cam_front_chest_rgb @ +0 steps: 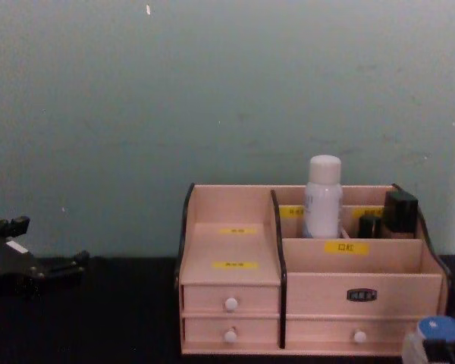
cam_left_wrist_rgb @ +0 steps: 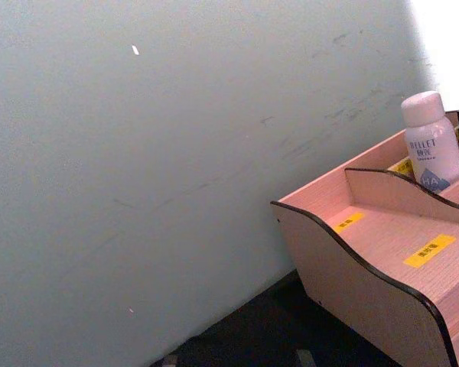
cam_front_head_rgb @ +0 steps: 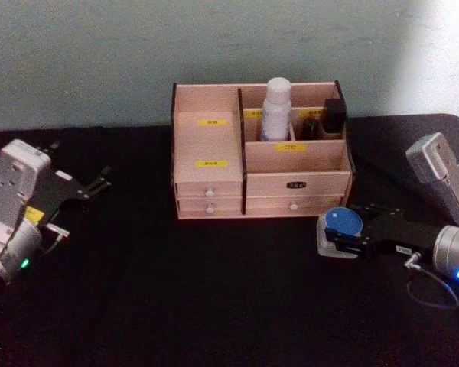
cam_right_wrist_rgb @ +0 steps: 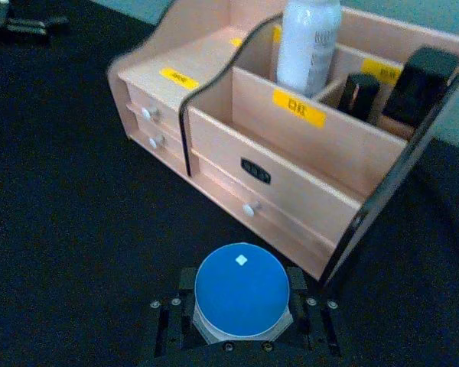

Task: Pick up the facial cleanser and watermelon frost from the table and place them into the tiered storage box.

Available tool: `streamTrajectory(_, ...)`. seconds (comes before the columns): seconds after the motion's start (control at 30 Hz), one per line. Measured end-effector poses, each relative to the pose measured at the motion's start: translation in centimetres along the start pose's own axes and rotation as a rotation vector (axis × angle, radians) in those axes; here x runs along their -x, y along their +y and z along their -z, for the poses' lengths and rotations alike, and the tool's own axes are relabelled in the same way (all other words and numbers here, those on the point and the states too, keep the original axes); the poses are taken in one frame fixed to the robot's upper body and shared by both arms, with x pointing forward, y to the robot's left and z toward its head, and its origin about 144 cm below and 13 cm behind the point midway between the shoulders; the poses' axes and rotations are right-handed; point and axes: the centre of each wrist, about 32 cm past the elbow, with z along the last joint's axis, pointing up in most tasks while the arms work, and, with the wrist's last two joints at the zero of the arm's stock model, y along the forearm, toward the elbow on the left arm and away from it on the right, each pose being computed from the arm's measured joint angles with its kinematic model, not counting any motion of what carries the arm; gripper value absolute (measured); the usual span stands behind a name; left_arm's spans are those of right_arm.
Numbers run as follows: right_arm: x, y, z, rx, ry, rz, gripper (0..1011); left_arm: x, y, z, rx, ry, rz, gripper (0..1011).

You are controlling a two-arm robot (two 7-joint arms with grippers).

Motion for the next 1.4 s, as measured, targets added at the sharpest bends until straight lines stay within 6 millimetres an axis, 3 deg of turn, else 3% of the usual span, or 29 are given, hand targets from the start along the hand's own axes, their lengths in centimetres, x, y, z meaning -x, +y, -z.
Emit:
streamTrajectory(0.6,0.3,1.7,-4.1,-0.114,-0.098,-0.087,708,0.0,0.0,0.0,0.0,0.0,0.0,1001)
streamTrajectory(0.93,1.2,4.1,-7.4,-0.164,-0.151,-0.123,708,0.0,0.0,0.0,0.0,0.0,0.0,1001)
streamTrajectory(1.4,1.4,7.7,-10.5,-0.198,-0.17,-0.149,708,0.0,0.0,0.0,0.0,0.0,0.0,1001)
